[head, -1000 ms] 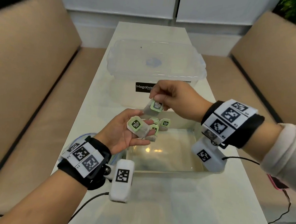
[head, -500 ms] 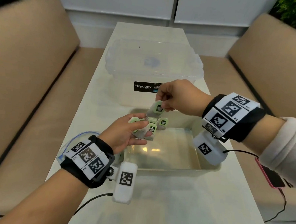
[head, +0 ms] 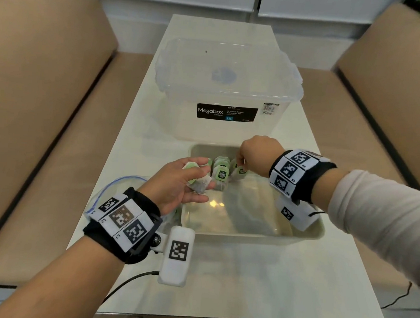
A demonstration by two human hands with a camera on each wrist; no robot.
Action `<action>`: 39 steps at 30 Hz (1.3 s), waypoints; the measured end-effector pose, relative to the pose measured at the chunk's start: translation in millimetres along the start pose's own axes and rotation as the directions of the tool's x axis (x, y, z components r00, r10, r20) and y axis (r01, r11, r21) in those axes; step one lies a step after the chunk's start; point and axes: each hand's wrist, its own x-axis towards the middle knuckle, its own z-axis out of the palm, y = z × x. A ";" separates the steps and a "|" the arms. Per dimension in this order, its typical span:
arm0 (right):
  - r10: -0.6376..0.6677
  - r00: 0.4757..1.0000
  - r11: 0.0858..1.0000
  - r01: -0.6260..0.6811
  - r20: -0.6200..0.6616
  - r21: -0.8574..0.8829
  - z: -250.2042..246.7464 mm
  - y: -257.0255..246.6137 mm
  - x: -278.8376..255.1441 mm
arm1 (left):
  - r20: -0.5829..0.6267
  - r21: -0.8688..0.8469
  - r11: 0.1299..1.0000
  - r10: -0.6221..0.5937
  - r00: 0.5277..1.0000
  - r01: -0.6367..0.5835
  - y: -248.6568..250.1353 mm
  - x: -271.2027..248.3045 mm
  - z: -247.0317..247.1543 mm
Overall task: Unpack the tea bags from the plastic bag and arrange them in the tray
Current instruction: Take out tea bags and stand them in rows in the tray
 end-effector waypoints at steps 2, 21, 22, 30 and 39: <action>0.000 1.000 1.000 0.001 0.021 -0.030 2.7 -3.4 3.0 | -0.002 -0.003 1.000 -0.003 1.000 0.003 0.1 -0.4 -0.2; 0.016 0.994 0.988 -0.032 -0.105 -0.154 9.9 -9.5 5.9 | 0.028 -0.053 0.998 -0.022 0.999 0.023 2.4 -2.4 1.7; 0.035 0.990 0.994 -0.049 -0.140 -0.100 6.5 -9.4 4.8 | 0.037 -0.059 0.998 -0.021 0.999 0.023 3.0 -3.0 1.4; -0.132 0.958 0.781 0.259 -0.256 0.568 -41.1 -23.5 -28.2 | -0.011 0.153 0.986 0.066 0.998 -0.064 11.0 -4.1 6.3; -0.096 0.957 0.779 0.244 -0.275 0.578 -50.7 -14.6 -40.3 | -0.046 0.280 0.925 0.279 0.959 -0.256 20.4 -6.5 20.9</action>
